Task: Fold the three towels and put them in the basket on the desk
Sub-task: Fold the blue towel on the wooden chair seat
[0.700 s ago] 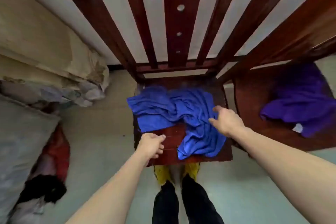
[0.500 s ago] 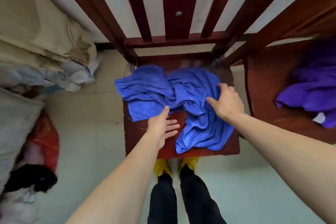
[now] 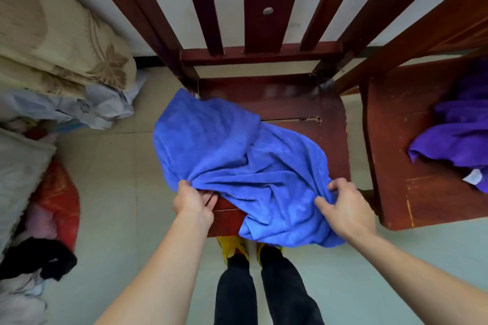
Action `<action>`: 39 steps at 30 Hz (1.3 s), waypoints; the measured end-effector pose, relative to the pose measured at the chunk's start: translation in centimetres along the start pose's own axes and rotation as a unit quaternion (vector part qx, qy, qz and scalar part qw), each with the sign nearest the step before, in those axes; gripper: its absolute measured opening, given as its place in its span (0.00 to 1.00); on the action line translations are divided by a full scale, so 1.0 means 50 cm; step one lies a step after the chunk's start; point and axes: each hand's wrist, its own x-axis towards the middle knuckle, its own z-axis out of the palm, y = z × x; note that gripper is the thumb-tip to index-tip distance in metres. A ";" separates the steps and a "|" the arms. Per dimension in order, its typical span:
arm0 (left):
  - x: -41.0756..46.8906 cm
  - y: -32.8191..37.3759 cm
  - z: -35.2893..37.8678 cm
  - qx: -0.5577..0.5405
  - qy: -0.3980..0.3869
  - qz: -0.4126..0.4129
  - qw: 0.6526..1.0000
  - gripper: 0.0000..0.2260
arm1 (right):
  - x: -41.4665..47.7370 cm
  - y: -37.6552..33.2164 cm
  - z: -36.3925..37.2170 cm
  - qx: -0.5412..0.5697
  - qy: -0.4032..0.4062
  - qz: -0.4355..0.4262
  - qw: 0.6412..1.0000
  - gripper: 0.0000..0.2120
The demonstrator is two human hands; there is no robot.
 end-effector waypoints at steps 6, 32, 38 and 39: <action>0.013 0.009 -0.027 0.011 -0.083 -0.003 0.996 0.04 | 0.083 -0.176 -0.023 0.018 0.081 -0.149 0.985 0.22; 0.043 0.024 0.010 0.206 -0.018 0.122 0.971 0.12 | 0.154 -0.221 -0.048 -0.026 0.130 -0.155 0.979 0.21; 0.030 0.079 0.056 0.140 -0.046 0.158 0.976 0.07 | 0.178 -0.272 -0.035 0.055 0.002 -0.094 0.994 0.09; 0.023 0.089 0.054 0.119 -0.060 0.167 0.977 0.08 | 0.167 -0.256 -0.034 0.116 -0.003 -0.088 0.989 0.08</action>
